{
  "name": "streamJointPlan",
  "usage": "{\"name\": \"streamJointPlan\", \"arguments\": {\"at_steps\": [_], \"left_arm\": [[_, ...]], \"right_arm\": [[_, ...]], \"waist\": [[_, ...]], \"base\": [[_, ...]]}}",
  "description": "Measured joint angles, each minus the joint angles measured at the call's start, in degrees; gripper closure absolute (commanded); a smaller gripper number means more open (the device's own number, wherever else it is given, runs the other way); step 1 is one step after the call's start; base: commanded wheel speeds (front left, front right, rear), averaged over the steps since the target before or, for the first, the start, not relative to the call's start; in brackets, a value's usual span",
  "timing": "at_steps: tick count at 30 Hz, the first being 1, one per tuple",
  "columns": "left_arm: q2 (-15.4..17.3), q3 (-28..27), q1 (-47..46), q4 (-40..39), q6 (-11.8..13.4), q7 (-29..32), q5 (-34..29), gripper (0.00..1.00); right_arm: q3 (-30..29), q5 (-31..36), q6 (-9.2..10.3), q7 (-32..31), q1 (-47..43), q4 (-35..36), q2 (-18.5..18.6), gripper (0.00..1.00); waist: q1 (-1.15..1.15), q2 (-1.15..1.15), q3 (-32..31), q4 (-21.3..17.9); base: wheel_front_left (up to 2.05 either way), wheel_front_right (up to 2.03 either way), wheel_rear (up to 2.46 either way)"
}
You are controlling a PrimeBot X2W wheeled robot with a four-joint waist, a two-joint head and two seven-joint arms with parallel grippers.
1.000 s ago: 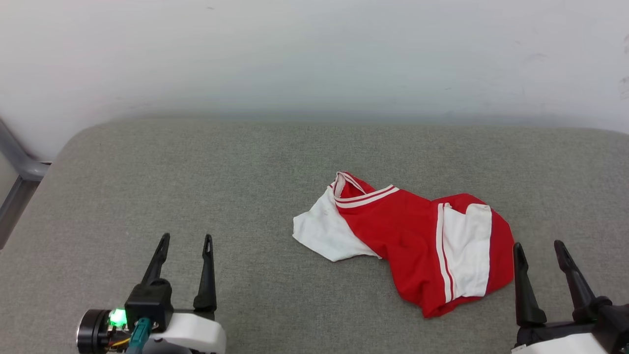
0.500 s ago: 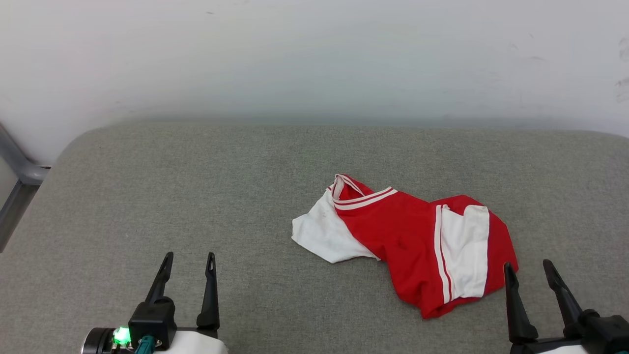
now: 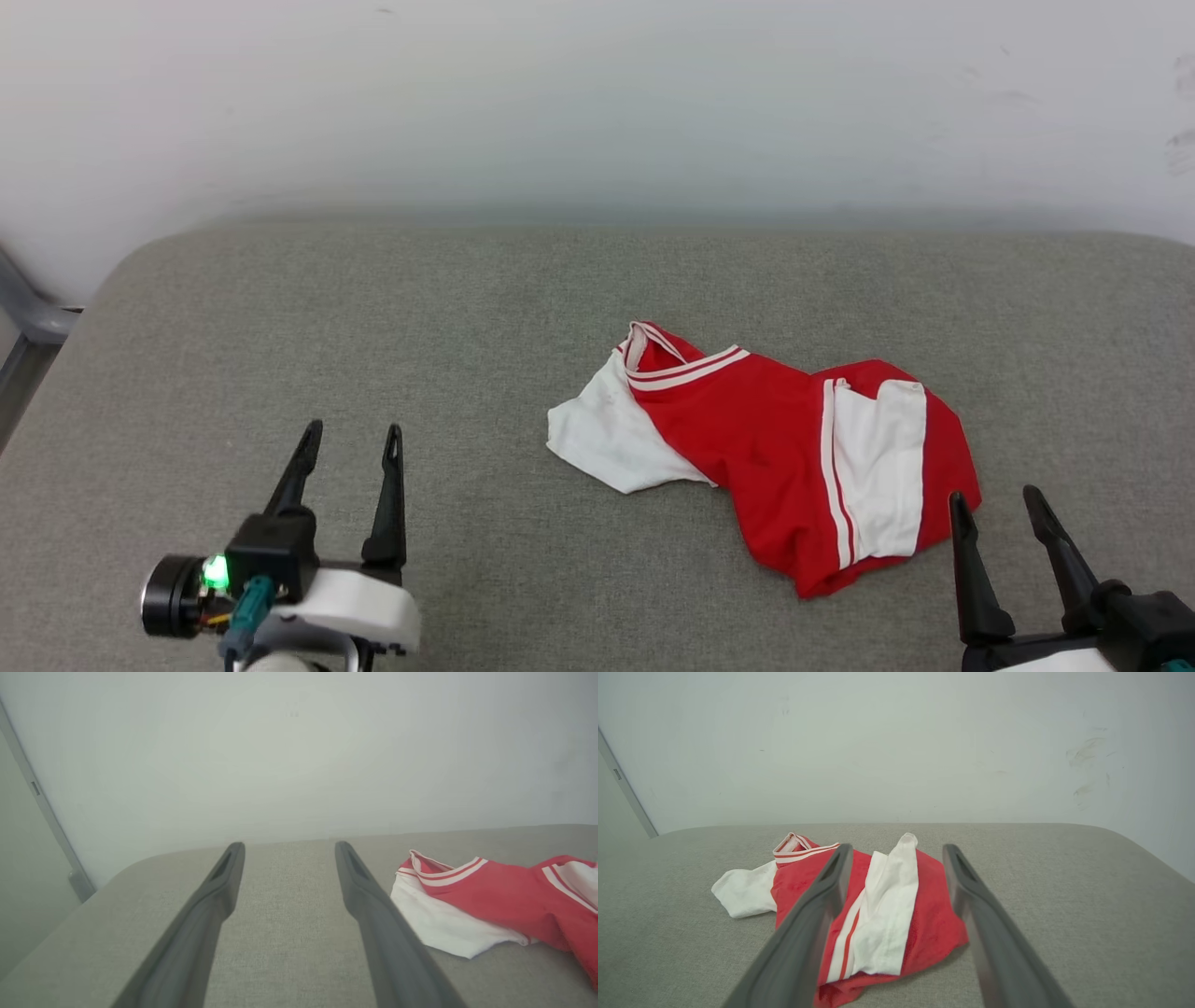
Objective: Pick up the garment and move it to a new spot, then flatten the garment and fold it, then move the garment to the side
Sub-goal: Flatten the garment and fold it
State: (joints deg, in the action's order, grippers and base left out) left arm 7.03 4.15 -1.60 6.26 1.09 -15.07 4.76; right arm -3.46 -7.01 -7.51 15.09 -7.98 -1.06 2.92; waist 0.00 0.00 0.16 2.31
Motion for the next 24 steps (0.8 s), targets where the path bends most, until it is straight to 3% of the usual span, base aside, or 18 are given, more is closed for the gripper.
{"name": "streamJointPlan", "arguments": {"at_steps": [8,16,20,24], "left_arm": [[3.45,0.37,-14.08,4.02,-5.50,0.00,-0.81,0.00],[7.15,4.48,-28.94,12.73,-8.14,1.05,1.21,0.00],[9.81,8.70,-35.45,15.56,-8.43,6.35,4.32,0.00],[12.79,16.74,-39.76,17.42,-8.49,15.71,12.38,0.00]], "right_arm": [[0.34,0.21,0.00,0.00,2.31,1.16,0.01,0.00],[0.43,0.57,0.00,0.00,4.82,1.63,0.01,0.00],[0.24,0.57,0.00,0.00,5.60,2.03,0.01,0.00],[0.03,0.57,0.00,0.00,5.97,2.18,0.01,0.00]], "waist": [[0.01,0.00,3.32,-1.38],[0.02,0.00,7.50,-3.57],[0.02,0.00,9.04,-4.68],[0.02,0.00,10.32,-5.41]], "base": [[0.00,0.00,0.00],[0.00,0.00,0.00],[0.00,0.00,0.00],[0.00,0.00,0.00]]}}
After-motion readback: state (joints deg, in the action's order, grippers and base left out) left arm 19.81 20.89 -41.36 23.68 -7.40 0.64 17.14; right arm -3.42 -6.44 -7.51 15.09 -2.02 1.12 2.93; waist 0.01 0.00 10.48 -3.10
